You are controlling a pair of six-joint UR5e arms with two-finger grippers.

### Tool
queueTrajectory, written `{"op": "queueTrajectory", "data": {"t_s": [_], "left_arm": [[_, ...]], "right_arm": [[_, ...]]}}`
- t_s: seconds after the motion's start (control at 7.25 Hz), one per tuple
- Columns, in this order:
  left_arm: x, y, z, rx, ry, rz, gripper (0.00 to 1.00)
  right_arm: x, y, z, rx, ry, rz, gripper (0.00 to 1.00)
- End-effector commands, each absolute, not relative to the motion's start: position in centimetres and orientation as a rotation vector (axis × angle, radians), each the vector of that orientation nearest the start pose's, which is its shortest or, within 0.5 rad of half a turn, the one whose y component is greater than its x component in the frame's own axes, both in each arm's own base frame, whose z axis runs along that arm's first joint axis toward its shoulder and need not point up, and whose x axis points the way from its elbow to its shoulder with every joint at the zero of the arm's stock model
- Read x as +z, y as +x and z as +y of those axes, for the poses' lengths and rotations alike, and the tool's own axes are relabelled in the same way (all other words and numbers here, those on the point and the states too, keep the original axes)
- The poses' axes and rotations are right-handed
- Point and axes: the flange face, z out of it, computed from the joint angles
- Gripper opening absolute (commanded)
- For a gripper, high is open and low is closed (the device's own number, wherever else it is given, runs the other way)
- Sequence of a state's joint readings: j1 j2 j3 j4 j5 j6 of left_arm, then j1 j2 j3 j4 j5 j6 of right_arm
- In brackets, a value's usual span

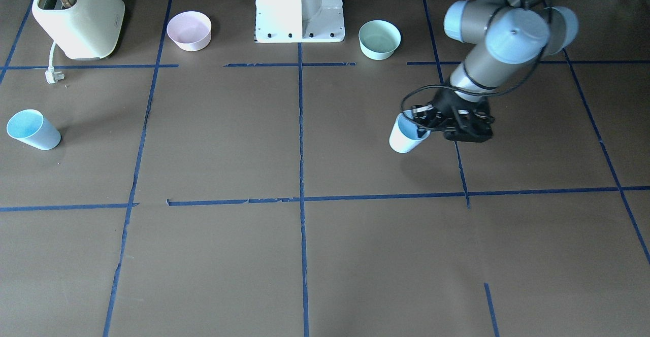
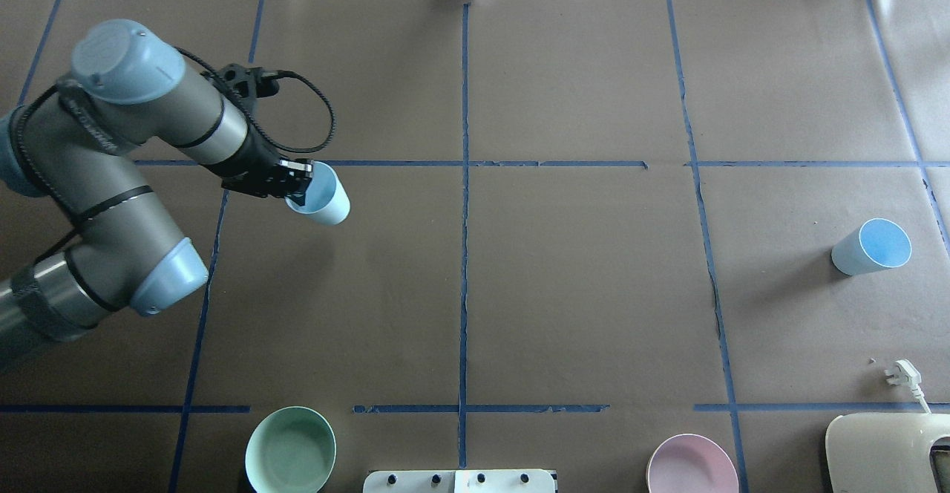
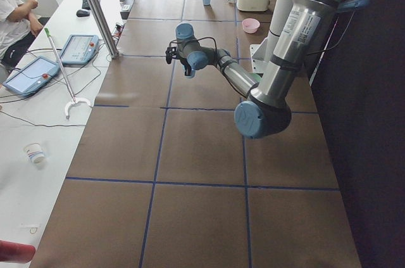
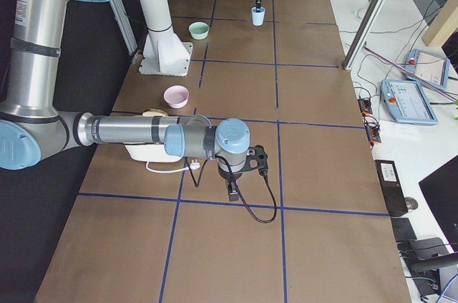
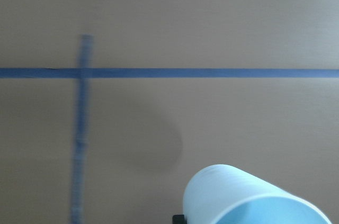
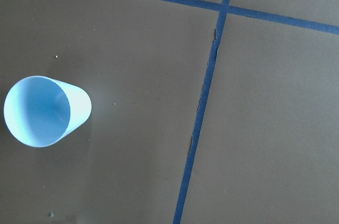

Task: Stack blue cups with both arms
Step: 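Carry the cup with the left gripper to the table center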

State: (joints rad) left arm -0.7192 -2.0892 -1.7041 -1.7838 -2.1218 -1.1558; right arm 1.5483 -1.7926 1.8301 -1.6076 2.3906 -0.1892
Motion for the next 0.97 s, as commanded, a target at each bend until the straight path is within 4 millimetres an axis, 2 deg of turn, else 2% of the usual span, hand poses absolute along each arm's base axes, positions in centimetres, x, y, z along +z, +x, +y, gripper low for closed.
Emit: {"op": "queueTrajectory", "data": {"t_s": [0.0,0.14,0.28,0.41,0.55,0.69,0.83], "left_arm": [[18.4,55.2,-48.6,-0.124,0.019,0.964,0.0],[17.9,58.3,-47.8,-0.107,0.018,0.942,0.0],[18.4,59.4,-46.6,-0.098,0.029,0.93,0.07],[18.6,59.6,-46.3,-0.093,0.026,0.926,0.34],[18.9,59.6,-46.3,-0.093,0.025,0.923,0.77],[19.0,59.5,-46.3,-0.092,0.026,0.921,1.0],[18.4,59.2,-46.2,-0.094,0.029,0.931,1.0]], "right_arm": [[63.0,5.1,-39.9,-0.201,0.069,-0.819,1.0],[63.0,5.1,-39.9,-0.201,0.069,-0.819,1.0],[63.0,5.1,-40.0,-0.202,0.07,-0.819,1.0],[63.0,5.1,-40.0,-0.202,0.07,-0.819,1.0],[63.0,5.1,-40.0,-0.2,0.069,-0.819,1.0],[62.9,5.1,-40.0,-0.201,0.071,-0.819,1.0],[63.0,5.1,-40.0,-0.2,0.069,-0.819,1.0]]}}
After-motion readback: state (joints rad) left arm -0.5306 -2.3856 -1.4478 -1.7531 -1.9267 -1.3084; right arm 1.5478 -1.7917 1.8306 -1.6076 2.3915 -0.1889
